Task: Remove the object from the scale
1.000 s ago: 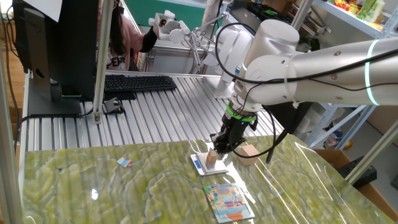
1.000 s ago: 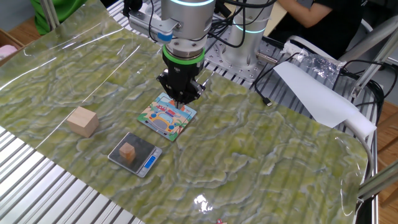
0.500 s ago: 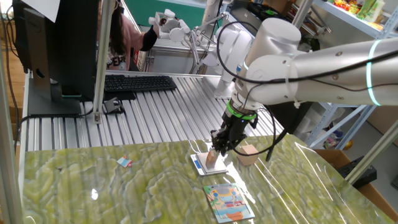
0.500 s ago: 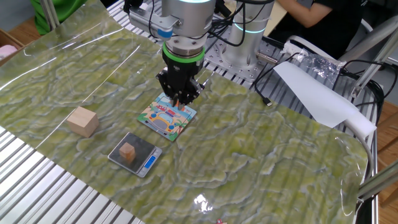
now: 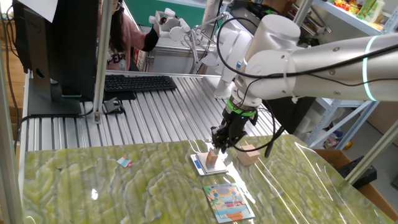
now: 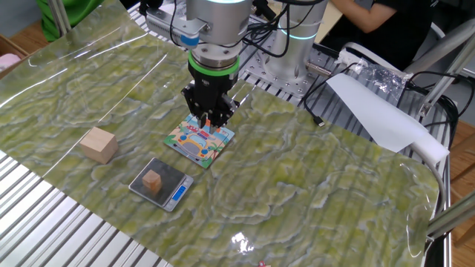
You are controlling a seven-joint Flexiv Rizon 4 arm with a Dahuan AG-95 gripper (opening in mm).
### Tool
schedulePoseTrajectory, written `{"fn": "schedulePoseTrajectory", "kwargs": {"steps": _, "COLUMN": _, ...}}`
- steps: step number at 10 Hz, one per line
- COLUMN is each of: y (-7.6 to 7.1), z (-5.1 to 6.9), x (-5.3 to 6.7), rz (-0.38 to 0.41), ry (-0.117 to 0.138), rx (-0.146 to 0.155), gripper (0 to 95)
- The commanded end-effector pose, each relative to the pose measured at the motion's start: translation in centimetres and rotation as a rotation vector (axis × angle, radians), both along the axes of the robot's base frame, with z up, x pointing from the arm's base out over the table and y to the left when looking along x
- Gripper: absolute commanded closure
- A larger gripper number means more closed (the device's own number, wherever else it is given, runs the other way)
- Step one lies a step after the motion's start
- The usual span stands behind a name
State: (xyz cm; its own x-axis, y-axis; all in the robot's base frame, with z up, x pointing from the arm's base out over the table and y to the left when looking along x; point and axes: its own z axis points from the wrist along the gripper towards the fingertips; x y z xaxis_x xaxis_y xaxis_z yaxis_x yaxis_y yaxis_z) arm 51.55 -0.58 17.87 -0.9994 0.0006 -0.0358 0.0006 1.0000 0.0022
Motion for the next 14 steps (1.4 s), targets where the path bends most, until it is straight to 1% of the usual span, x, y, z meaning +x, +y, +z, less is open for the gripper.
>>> {"fn": "schedulePoseTrajectory", "kwargs": {"steps": 1, "y": 0.0, "z": 0.0, "x": 0.1, "rz": -0.052, "ry": 0.026, "rx": -0.004, "gripper": 76.0}}
{"fn": "schedulePoseTrajectory", "kwargs": {"steps": 2, "y": 0.0, "z": 0.0, "x": 0.1, "rz": -0.083, "ry": 0.032, "rx": -0.005, "gripper": 76.0}}
{"fn": "schedulePoseTrajectory", "kwargs": {"steps": 3, "y": 0.0, "z": 0.0, "x": 0.1, "rz": -0.110, "ry": 0.031, "rx": -0.005, "gripper": 76.0}}
{"fn": "schedulePoseTrajectory", "kwargs": {"steps": 4, "y": 0.0, "z": 0.0, "x": 0.1, "rz": -0.111, "ry": 0.033, "rx": -0.009, "gripper": 76.0}}
{"fn": "schedulePoseTrajectory", "kwargs": {"steps": 5, "y": 0.0, "z": 0.0, "x": 0.1, "rz": -0.104, "ry": 0.050, "rx": -0.010, "gripper": 76.0}}
{"fn": "schedulePoseTrajectory", "kwargs": {"steps": 7, "y": 0.0, "z": 0.0, "x": 0.1, "rz": -0.091, "ry": 0.032, "rx": -0.012, "gripper": 76.0}}
{"fn": "schedulePoseTrajectory", "kwargs": {"steps": 11, "y": 0.0, "z": 0.0, "x": 0.2, "rz": -0.058, "ry": 0.008, "rx": -0.012, "gripper": 76.0}}
{"fn": "schedulePoseTrajectory", "kwargs": {"steps": 12, "y": -0.1, "z": 0.2, "x": 0.5, "rz": -0.044, "ry": -0.003, "rx": -0.014, "gripper": 76.0}}
{"fn": "schedulePoseTrajectory", "kwargs": {"steps": 14, "y": -0.5, "z": 0.7, "x": 1.4, "rz": -0.029, "ry": 0.000, "rx": -0.013, "gripper": 76.0}}
